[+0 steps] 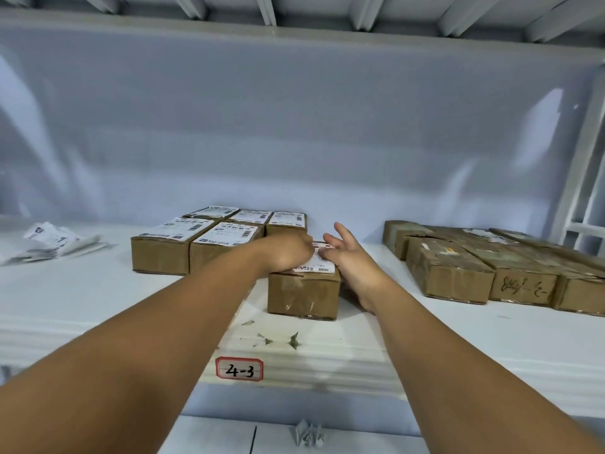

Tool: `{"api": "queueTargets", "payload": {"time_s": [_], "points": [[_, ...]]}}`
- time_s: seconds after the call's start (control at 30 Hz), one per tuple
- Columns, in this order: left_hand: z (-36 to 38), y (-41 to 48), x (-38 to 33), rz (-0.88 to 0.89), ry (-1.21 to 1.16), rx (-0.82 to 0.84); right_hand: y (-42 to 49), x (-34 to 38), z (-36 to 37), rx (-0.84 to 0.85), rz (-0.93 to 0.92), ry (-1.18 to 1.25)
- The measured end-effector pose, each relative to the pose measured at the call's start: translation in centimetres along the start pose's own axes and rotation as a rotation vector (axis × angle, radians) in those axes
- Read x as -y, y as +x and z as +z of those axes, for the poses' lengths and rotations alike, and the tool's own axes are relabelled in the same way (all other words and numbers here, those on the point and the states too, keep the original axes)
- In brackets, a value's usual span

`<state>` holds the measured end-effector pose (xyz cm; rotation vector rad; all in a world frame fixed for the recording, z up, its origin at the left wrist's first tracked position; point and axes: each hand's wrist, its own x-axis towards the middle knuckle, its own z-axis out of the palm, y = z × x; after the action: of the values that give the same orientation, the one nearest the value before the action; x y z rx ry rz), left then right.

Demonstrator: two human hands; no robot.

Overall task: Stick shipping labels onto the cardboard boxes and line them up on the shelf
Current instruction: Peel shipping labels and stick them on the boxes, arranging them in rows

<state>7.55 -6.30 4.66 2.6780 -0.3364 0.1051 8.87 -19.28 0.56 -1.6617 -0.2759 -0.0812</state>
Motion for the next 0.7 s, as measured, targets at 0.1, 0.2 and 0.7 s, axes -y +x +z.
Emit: {"api": "queueTargets", "payload": {"time_s": [0.1, 0.2, 0.7], "points": [[-0.1, 0.2, 0.4, -0.032, -0.076, 0.064, 0.1, 0.0, 0.1, -0.011, -0.008, 0.013], [0.0, 0.3, 0.7, -0.077, -0.062, 0.065, 0.1, 0.0, 0.1, -0.013, -0.001, 0.012], [0.0, 1.1, 1.2, -0.006, 0.038, 0.143, 0.5, -0.7, 0.0, -0.138, 0.025, -0.181]]}}
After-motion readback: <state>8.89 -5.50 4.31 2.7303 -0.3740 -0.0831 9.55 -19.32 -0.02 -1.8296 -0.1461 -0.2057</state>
